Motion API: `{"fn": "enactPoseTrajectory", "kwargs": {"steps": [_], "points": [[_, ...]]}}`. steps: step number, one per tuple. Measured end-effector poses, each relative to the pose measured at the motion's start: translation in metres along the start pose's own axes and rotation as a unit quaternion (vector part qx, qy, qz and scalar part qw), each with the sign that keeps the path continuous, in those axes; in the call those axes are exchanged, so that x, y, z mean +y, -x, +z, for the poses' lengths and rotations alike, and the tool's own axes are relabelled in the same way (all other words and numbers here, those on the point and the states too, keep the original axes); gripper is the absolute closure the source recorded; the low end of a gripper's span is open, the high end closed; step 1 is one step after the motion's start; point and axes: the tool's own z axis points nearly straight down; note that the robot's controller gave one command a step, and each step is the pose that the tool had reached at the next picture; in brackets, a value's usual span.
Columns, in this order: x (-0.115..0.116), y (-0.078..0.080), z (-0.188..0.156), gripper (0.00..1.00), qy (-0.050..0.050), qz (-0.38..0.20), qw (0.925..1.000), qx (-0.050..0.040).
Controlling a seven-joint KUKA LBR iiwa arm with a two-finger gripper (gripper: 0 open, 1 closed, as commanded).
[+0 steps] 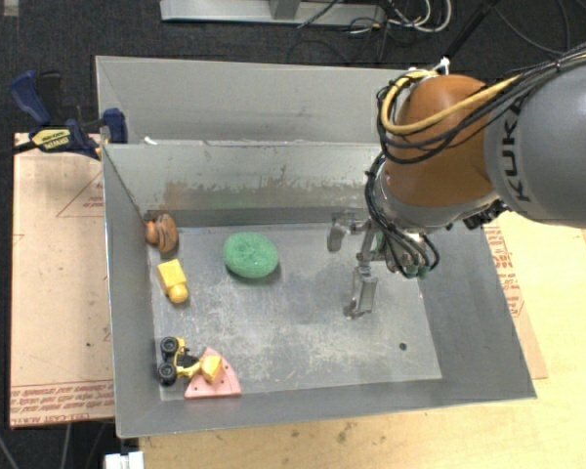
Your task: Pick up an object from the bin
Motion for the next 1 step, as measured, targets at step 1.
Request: {"fn": "enactPoseTrajectory", "kwargs": {"steps": [1], "points": [[0.0000, 0.0000, 0.0000, 0.00, 0.000, 0.000, 1.0000, 0.0000]]}}
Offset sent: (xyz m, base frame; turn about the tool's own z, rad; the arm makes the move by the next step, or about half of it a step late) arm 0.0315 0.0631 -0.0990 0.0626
